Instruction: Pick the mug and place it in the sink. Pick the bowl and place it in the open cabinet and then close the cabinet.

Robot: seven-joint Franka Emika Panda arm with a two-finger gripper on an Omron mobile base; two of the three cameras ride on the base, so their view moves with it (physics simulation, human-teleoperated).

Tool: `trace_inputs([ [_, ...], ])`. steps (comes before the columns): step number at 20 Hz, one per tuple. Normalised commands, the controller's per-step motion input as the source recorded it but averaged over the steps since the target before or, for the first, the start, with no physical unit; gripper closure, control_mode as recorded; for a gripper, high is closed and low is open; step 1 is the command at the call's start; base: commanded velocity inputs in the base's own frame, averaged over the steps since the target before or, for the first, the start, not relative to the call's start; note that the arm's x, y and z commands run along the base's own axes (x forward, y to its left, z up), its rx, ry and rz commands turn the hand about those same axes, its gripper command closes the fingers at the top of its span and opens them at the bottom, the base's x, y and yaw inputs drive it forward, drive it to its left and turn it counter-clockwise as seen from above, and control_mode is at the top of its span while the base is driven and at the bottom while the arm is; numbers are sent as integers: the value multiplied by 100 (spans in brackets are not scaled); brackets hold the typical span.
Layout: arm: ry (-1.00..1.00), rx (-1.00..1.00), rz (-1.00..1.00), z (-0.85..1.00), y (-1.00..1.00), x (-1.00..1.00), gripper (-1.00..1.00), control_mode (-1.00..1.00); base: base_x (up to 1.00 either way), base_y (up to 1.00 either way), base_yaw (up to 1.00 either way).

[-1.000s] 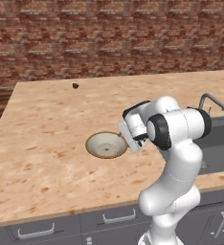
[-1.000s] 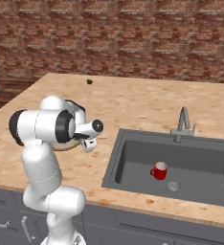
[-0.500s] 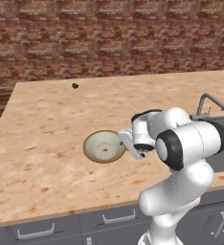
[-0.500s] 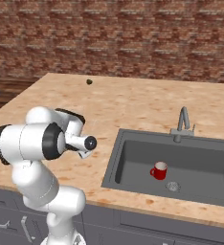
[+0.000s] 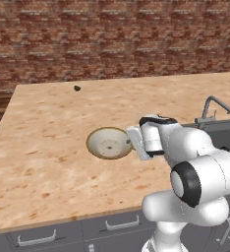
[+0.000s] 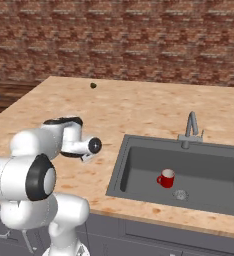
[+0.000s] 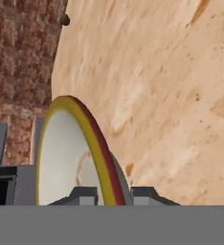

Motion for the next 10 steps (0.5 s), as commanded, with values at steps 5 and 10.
trace_inputs([
  [5,34,13,0,100,-10,0,100,-100,0,0,0],
  [10,2,0,0,75,-26,-26,100,-100,0,0,0],
])
